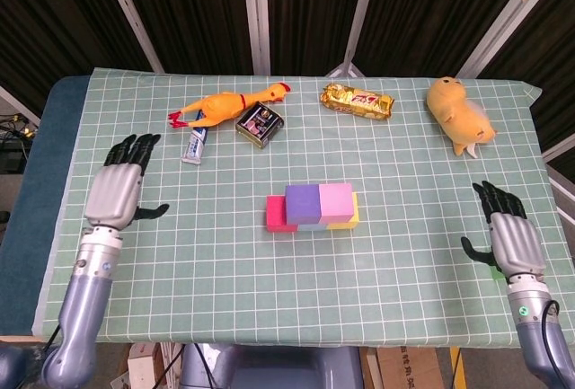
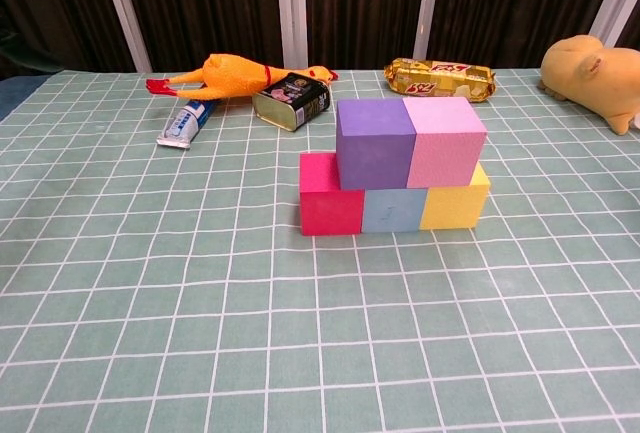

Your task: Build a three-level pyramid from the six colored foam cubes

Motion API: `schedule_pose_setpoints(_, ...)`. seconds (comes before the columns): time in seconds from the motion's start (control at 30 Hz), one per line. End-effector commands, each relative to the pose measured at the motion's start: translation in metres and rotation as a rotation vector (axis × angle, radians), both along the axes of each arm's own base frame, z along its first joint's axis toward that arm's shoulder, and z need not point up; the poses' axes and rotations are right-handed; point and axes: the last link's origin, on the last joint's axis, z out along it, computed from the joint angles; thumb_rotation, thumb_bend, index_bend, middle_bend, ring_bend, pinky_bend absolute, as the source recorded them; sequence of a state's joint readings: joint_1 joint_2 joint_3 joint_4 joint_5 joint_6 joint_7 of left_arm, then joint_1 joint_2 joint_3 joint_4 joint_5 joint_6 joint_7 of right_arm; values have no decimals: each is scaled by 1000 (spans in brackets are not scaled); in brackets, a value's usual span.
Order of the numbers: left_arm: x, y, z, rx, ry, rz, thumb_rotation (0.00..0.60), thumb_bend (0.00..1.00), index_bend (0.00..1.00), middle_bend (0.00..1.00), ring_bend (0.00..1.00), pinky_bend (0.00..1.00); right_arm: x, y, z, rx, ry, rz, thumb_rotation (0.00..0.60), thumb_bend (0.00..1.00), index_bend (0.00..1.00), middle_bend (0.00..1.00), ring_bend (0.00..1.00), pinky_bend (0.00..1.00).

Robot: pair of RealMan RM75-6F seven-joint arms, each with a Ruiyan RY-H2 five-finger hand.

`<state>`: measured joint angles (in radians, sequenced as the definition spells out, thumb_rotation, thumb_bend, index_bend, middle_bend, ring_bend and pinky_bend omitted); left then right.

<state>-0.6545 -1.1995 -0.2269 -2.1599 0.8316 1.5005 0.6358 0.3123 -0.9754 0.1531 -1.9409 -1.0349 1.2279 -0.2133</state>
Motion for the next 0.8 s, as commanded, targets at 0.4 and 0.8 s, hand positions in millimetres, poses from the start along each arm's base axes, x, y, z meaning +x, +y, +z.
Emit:
schedule_pose_setpoints(0.4,-31,-41,21,51,-16,20,600,105,0,47,17,85,-39,16,6,154,195,-112,600,327,0,0,0,0)
schedule_pose_setpoints(0.8,-35,-47,29,63,-41,6,600,105,0,47,16,85,-63,19,11,281,316,-192,600,326,0,0,0,0)
